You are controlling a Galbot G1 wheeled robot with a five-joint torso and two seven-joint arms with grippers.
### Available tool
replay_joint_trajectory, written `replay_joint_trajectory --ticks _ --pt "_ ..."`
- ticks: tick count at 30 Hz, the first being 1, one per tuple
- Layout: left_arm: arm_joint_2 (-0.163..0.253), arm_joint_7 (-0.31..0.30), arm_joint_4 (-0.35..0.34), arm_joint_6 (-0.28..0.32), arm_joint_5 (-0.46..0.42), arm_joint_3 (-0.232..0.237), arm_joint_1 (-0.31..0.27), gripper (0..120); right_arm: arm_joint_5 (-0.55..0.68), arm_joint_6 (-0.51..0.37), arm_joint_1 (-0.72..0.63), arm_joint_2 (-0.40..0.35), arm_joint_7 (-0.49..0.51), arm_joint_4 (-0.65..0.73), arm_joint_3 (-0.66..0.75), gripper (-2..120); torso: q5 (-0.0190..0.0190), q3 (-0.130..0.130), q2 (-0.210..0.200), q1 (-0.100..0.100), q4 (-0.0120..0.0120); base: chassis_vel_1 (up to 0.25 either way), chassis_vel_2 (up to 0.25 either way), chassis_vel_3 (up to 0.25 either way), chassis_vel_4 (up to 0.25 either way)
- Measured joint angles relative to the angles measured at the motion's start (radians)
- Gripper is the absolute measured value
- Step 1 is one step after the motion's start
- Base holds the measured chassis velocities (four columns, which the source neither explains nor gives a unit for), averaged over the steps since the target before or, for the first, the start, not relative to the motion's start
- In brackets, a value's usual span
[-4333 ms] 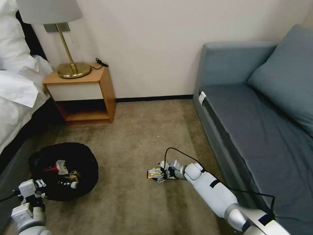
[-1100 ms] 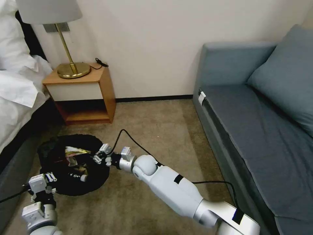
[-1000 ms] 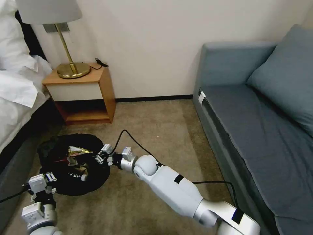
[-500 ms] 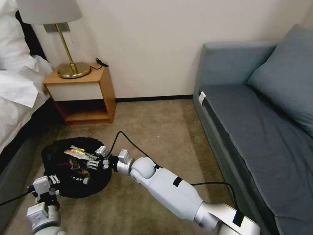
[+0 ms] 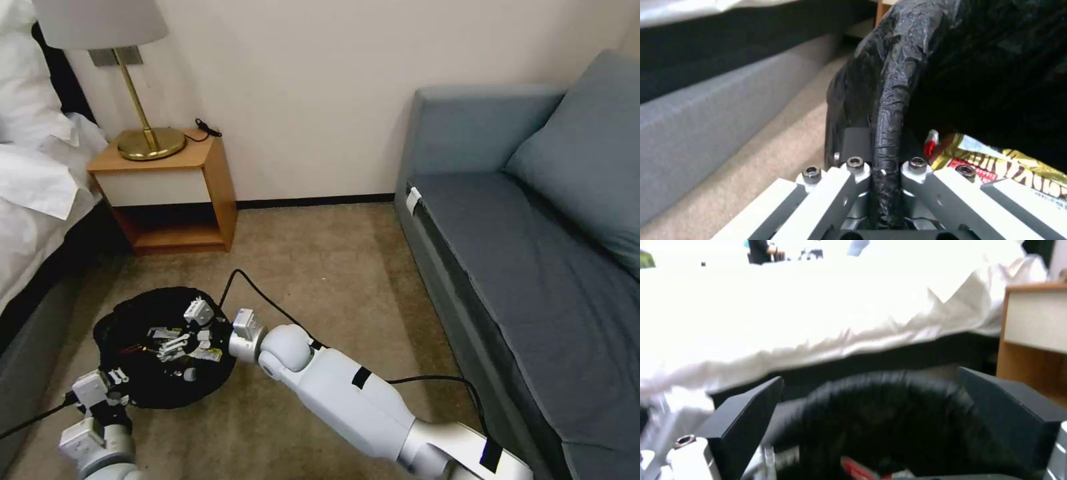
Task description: Pick up the trash bin, then pick up the garbage on the floor and place it into the trash bin.
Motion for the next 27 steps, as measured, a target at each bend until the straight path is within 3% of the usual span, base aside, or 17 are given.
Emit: replay_joint_trajectory --ticks 6,9,11,14,15,19,27 --pt "0.003 -0.033 0.004 0.032 -0.11 -0.011 -0.027 3 0.051 -0.01 -0.003 0.0 0.015 0.042 0.104 100 0.0 0.0 0.0 0.0 0.0 0.0 0.0 0.0 0.0" --pt "0.002 -0.065 -0.012 0.073 -0.24 -0.021 -0.047 3 0.072 -0.034 -0.022 -0.037 0.014 0.094 0.17 100 0.0001 0.0 0.0 0.0 0.0 0.0 0.0 0.0 0.0" --pt "0.002 -0.068 -0.014 0.077 -0.259 -0.023 -0.05 3 0.077 -0.038 -0.027 -0.047 0.014 0.103 0.179 100 0.0001 0.0 0.0 0.0 0.0 0.0 0.0 0.0 0.0" --pt "0.0 -0.096 -0.019 0.11 -0.442 -0.031 -0.078 3 0.098 -0.055 -0.072 -0.108 0.011 0.17 0.25 100 0.0003 0.0 0.0 0.0 -0.0002 0.0 0.0 0.0 0.0" --pt "0.0 -0.096 -0.019 0.11 -0.442 -0.031 -0.078 3 0.098 -0.055 -0.072 -0.108 0.011 0.17 0.25 100 0.0003 0.0 0.0 0.0 -0.0002 0.0 0.0 0.0 0.0" --pt "-0.018 -0.152 -0.021 0.149 -0.59 -0.04 -0.114 3 0.1 -0.08 -0.141 -0.164 0.012 0.233 0.325 100 0.0003 0.0 0.0 0.0 -0.0003 0.0 0.0 0.0 0.0" --pt "-0.007 -0.213 0.036 0.155 -0.624 -0.043 -0.154 3 0.091 -0.087 -0.205 -0.213 0.009 0.263 0.388 100 0.0001 0.0 0.0 0.0 -0.0001 0.0 0.0 0.0 0.0"
